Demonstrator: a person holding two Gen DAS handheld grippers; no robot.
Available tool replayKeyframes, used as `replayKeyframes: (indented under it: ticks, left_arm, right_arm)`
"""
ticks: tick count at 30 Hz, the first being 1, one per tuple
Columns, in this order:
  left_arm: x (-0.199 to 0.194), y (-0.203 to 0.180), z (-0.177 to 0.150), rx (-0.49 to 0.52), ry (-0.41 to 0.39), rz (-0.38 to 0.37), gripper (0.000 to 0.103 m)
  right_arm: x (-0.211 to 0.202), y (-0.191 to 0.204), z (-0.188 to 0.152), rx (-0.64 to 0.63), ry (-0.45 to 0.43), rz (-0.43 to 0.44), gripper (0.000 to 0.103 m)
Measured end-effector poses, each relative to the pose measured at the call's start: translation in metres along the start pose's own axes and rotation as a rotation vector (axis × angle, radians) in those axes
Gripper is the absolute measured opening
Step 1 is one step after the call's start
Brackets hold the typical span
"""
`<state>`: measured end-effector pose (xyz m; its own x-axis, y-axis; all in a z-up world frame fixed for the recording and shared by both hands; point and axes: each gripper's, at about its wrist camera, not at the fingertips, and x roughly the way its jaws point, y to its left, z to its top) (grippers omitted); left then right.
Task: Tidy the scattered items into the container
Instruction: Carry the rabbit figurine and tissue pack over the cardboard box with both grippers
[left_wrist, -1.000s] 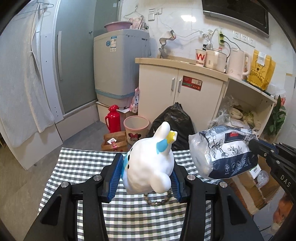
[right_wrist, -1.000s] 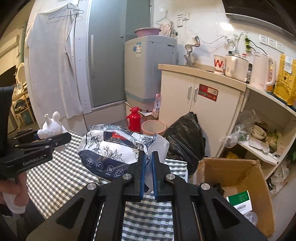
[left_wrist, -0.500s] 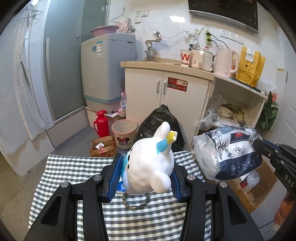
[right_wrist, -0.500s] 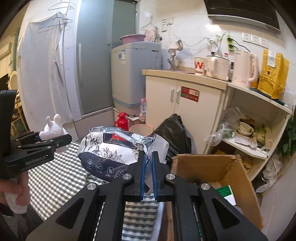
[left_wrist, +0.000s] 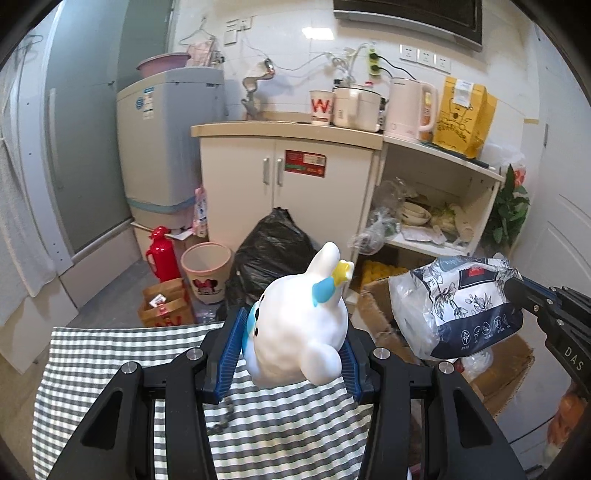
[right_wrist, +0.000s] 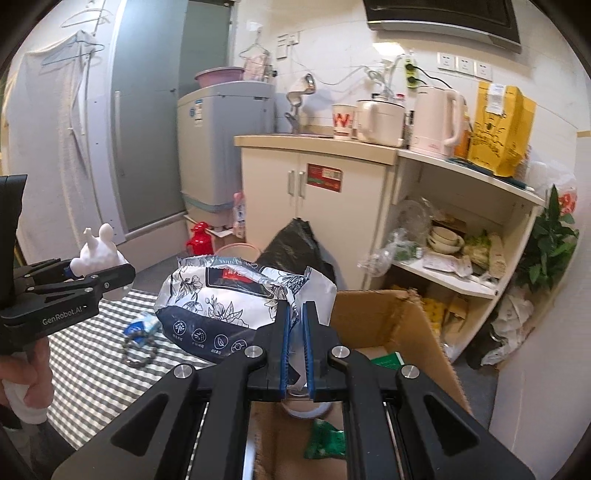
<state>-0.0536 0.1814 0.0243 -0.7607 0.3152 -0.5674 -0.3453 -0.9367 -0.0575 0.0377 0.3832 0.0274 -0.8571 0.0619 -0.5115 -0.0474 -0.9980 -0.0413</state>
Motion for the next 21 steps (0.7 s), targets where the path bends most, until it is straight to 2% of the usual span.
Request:
replayKeyframes:
  ticks: [21]
  left_arm:
    - [0.047,-0.069,0.013,0.074,0.039,-0.13,0.048]
  right_arm:
    - [0.004,-0.071,-0.021,0.074,0.068,-0.132,0.007]
